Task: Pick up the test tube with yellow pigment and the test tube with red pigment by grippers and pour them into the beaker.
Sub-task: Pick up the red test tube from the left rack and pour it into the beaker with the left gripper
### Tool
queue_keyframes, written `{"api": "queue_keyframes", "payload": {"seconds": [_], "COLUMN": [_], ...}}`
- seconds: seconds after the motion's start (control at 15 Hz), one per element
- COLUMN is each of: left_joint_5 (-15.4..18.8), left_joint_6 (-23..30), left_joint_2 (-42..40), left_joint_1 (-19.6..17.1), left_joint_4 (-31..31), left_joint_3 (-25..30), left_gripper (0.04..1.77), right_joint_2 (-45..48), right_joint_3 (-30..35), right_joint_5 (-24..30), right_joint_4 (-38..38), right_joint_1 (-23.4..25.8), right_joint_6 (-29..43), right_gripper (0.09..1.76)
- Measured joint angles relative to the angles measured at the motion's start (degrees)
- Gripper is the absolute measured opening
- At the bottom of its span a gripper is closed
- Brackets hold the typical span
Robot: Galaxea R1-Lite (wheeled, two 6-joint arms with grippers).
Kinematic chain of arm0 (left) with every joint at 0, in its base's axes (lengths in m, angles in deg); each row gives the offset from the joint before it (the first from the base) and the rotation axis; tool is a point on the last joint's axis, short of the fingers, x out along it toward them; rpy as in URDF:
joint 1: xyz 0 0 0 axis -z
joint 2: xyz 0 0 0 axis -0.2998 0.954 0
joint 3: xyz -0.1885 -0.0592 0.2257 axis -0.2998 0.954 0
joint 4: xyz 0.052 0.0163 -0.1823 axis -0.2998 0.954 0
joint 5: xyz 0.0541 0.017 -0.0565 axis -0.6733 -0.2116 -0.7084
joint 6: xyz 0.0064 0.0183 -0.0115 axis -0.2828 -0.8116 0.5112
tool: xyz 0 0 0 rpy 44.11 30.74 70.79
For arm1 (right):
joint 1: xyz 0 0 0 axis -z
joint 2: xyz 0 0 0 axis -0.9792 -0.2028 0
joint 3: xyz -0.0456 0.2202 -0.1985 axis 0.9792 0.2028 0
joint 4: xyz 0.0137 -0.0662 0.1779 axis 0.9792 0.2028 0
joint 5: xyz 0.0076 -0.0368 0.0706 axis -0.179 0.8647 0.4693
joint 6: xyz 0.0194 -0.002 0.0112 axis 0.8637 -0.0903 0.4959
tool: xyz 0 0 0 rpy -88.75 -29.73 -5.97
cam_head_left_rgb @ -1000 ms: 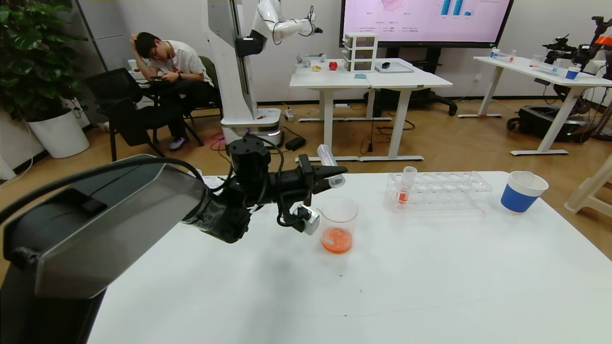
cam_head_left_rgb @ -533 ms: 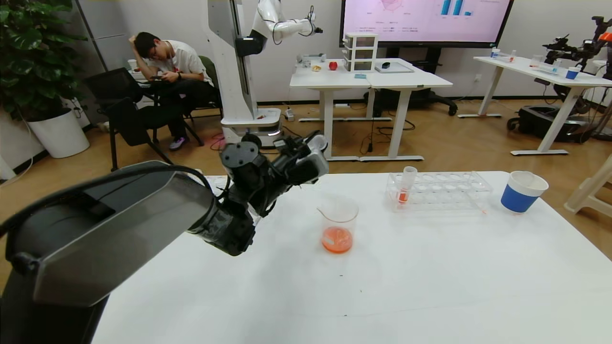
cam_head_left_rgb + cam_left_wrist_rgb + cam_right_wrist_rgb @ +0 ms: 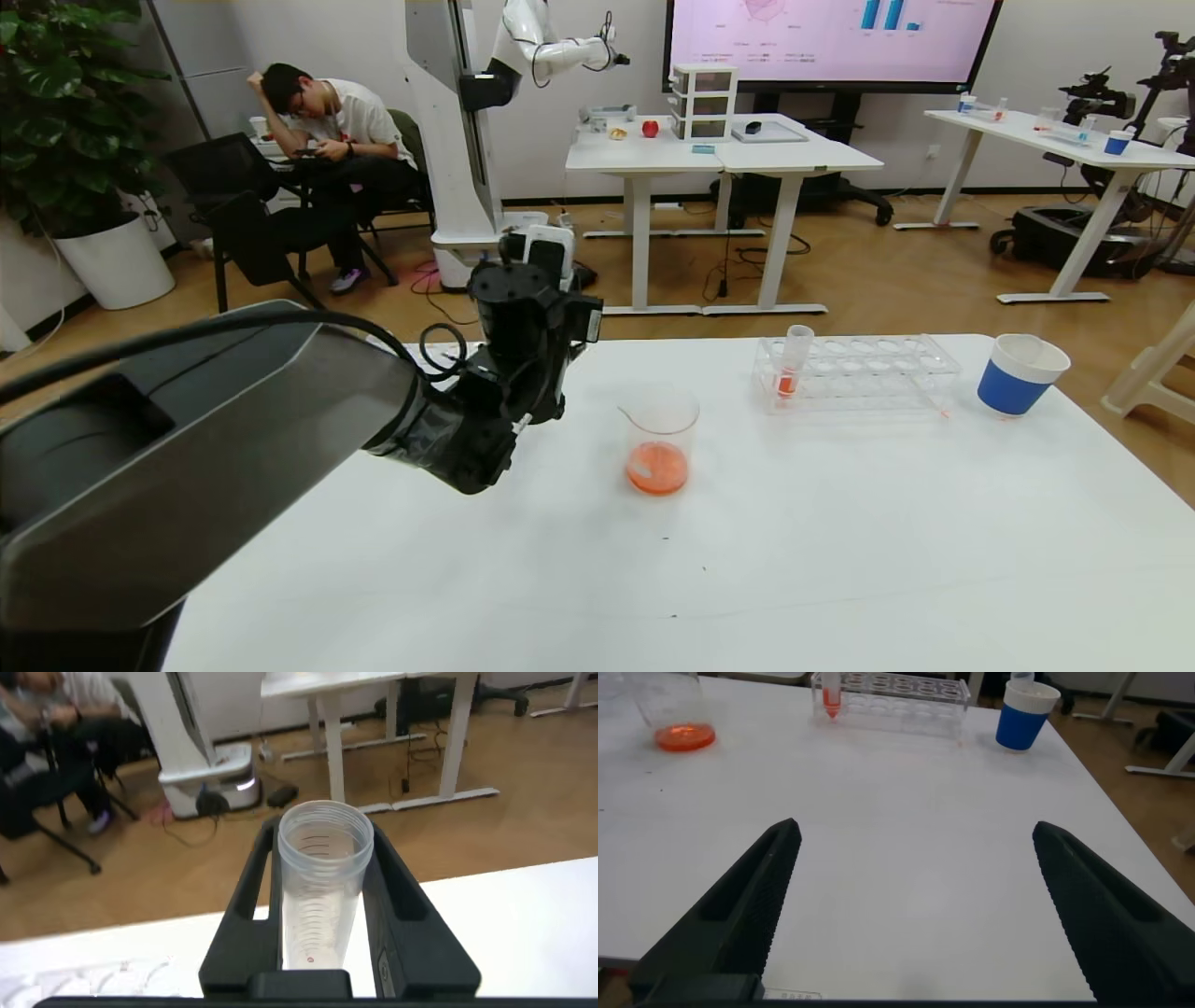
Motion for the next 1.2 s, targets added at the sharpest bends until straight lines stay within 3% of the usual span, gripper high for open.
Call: {"api": "queue_keyframes", "payload": {"seconds": [0.13, 0.4, 0.53, 0.73, 1.0, 1.2], "left_joint_5": [-2.2, -2.5, -1.9, 0.3, 8.0, 13.4], "left_joint_6": [8.6, 10.0, 10.2, 10.3, 11.1, 12.6], "left_joint_2": [-2.3, -5.5, -7.2, -10.4, -15.1, -16.8], "left_joint_1": [-0.4, -1.6, -4.1, -11.6, -24.7, -34.3], "left_joint_4": [10.0, 11.7, 11.8, 11.8, 11.5, 11.7], "left_joint_3": [-2.0, -2.5, -1.9, 1.1, 7.0, 8.3], "left_gripper": [0.52, 0.52, 0.52, 0.52, 0.52, 0.52], "right_joint_2": [0.0, 0.0, 0.0, 0.0, 0.0, 0.0], "right_joint_3": [0.0, 0.0, 0.0, 0.0, 0.0, 0.0], "right_joint_5": [0.0, 0.0, 0.0, 0.0, 0.0, 0.0], "right_joint_4": [0.0, 0.0, 0.0, 0.0, 0.0, 0.0], "right_joint_1": [0.0, 0.0, 0.0, 0.0, 0.0, 0.0], "right_joint_6": [0.0, 0.0, 0.0, 0.0, 0.0, 0.0], "right_gripper": [1.73, 1.73, 1.73, 1.73, 1.73, 1.73]}}
